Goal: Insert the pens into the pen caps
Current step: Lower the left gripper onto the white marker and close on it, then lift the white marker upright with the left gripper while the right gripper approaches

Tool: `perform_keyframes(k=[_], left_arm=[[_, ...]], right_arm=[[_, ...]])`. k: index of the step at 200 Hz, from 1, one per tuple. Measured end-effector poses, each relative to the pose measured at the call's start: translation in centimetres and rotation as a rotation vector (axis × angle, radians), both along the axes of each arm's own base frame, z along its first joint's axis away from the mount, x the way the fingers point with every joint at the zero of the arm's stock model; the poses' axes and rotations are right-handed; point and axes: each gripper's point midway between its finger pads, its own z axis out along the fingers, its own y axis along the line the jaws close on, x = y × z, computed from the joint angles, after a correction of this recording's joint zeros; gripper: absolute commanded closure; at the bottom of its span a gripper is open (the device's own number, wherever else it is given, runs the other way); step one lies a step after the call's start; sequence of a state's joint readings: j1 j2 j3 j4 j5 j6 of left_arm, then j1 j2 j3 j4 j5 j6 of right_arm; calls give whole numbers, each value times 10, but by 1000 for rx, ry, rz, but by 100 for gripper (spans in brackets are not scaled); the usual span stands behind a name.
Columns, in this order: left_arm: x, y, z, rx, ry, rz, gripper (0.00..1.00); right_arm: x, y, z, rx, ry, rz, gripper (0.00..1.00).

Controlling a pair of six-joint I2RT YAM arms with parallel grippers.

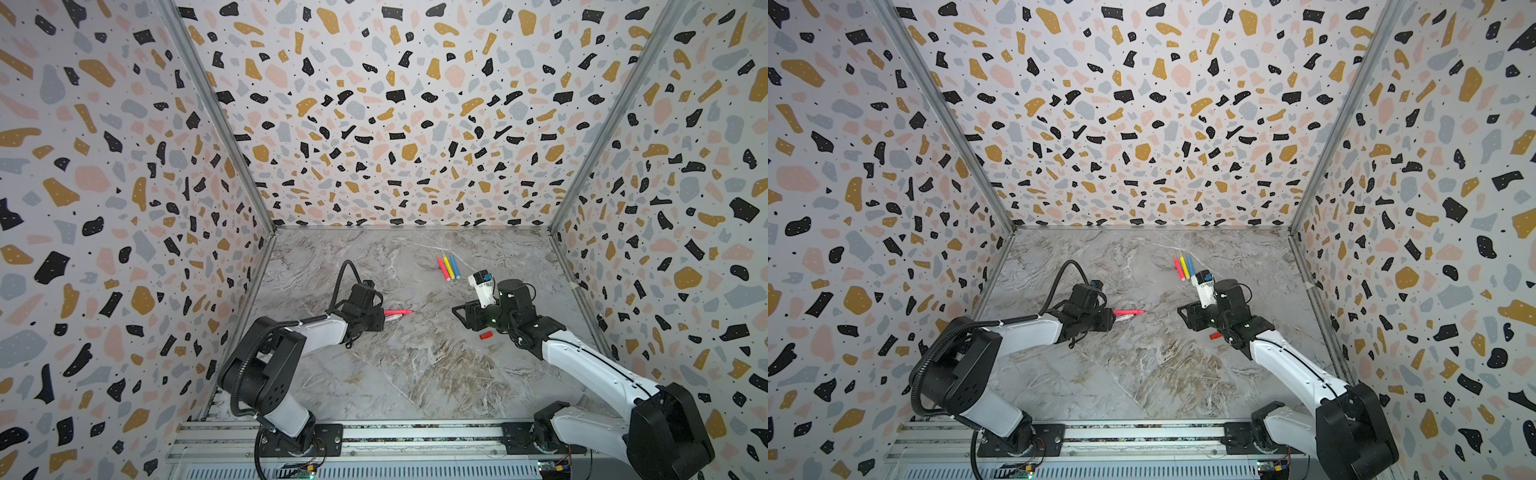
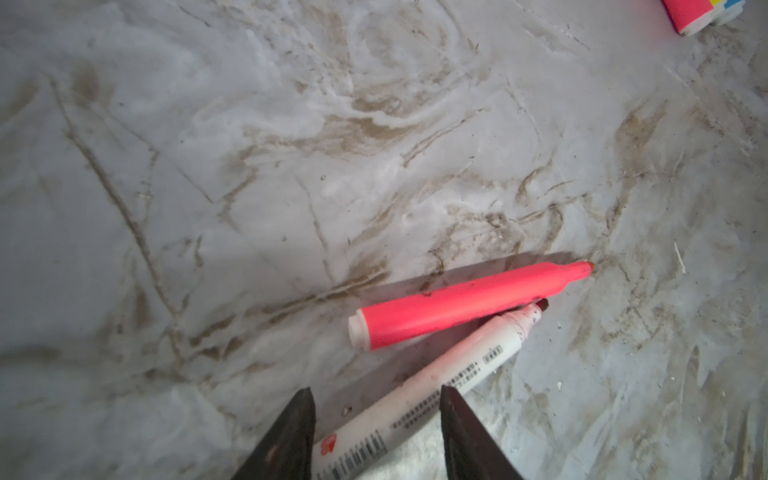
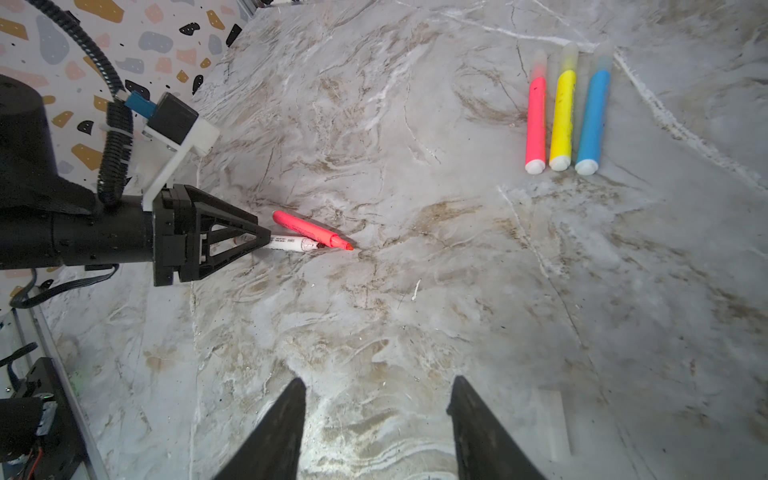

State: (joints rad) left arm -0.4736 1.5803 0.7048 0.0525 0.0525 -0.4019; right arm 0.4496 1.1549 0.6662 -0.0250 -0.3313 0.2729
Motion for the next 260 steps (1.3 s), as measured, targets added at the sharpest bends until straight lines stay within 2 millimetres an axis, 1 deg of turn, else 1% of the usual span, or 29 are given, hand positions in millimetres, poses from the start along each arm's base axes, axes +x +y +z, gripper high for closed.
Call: perform_keyframes(k=[56,102,124,142,160,177,211,240,260], left_arm=[[-18,-7,3,-34,9,-23,50],[-32,-24,2,-39,17,-79,50],[-38,-31,-2,-33,26,-104,52],[-43,-34,-9,-18,42,-122,54],[-42,-39,-9,-8,37,-145,56],[-40,-45,-10,2,33,-165,61],[-39,-56,-12,24,25,-211,78],[-48,-69,-11,16,19,-276,86],[-58,-80,-10,-2,19,-329,89]], right_arm=[[-2,-1,0,9,4,-5,43],[-3,-1,6,19,-11,-7,43],[-4,-1,7,22,-12,-8,44],[-4,-2,8,24,-16,-8,43],[-5,-2,9,25,-19,-8,43],[-5,-2,9,27,-22,-8,44],[-6,-3,10,26,-23,-8,43],[-6,-3,9,26,-22,-9,43],[-7,-3,7,27,-14,-13,44]])
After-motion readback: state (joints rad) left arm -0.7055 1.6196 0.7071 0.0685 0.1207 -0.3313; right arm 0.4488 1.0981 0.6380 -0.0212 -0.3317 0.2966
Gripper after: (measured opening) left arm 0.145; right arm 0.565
